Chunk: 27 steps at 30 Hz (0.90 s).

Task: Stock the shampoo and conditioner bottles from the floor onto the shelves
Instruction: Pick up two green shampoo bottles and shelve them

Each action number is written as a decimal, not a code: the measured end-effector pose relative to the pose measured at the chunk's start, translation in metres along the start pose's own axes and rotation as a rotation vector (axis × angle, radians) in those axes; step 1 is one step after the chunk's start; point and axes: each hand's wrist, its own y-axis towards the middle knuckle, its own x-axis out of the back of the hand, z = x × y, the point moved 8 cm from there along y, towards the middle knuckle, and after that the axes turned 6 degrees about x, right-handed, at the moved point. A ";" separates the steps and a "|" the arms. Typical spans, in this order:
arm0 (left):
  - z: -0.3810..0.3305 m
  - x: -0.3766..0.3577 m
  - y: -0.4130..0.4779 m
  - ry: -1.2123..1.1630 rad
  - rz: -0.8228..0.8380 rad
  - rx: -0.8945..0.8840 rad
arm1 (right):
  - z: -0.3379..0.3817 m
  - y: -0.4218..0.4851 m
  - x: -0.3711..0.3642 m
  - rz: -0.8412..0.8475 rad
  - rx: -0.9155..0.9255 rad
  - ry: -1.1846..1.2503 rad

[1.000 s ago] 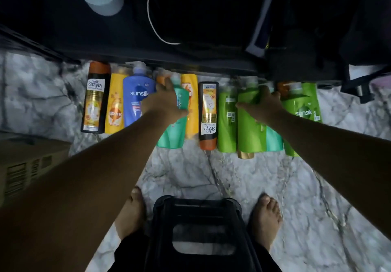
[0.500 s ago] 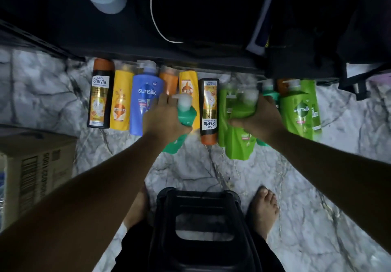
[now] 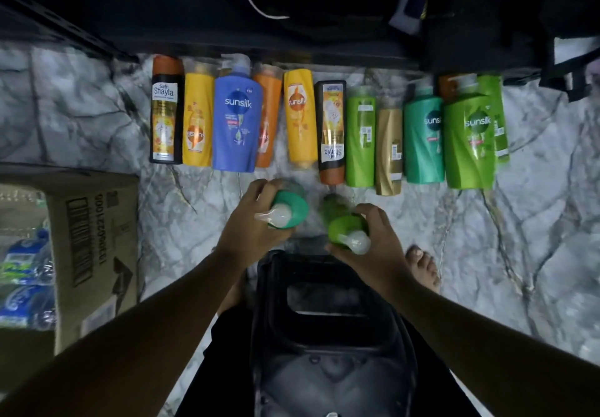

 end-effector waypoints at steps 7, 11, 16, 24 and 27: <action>0.004 -0.004 0.002 0.043 0.117 -0.006 | 0.005 -0.007 -0.026 0.261 0.145 -0.190; 0.002 -0.010 0.002 0.050 0.202 -0.063 | 0.009 0.012 -0.012 0.255 0.181 -0.307; 0.005 -0.019 0.002 -0.013 0.200 -0.017 | 0.019 0.025 0.001 0.231 0.234 -0.511; -0.020 -0.009 -0.005 -0.104 0.258 0.043 | 0.043 0.022 0.034 0.223 0.222 -0.464; -0.059 0.023 -0.028 -0.187 0.259 0.083 | 0.077 -0.002 0.068 0.205 0.219 -0.377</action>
